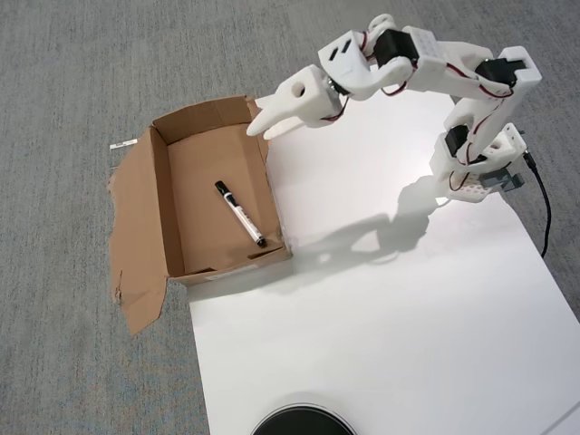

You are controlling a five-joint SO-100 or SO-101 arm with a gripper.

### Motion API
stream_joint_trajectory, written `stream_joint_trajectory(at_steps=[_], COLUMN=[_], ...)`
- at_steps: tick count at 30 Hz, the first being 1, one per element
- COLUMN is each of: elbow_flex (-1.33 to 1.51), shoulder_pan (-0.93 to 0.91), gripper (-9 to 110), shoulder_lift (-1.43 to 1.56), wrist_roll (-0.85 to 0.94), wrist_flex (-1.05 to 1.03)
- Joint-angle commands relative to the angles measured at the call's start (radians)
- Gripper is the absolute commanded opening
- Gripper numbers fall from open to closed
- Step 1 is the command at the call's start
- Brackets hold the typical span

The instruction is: Grasp a pen and put it in the box.

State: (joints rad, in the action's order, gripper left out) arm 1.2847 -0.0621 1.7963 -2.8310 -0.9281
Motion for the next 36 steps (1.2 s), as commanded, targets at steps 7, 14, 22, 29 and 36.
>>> stream_joint_trajectory(at_steps=[7, 14, 22, 29, 36], elbow_flex=[0.398, 0.774, 1.096, 1.346, 1.584], shoulder_pan=[-0.015, -0.001, 0.001, 0.002, 0.074], gripper=[16, 16, 16, 16, 16], shoulder_lift=[0.476, 0.79, 1.057, 1.262, 1.476], wrist_roll=[-0.018, -0.229, -0.274, -0.294, -0.441], wrist_flex=[-0.003, -0.003, 0.0, 0.008, 0.009])
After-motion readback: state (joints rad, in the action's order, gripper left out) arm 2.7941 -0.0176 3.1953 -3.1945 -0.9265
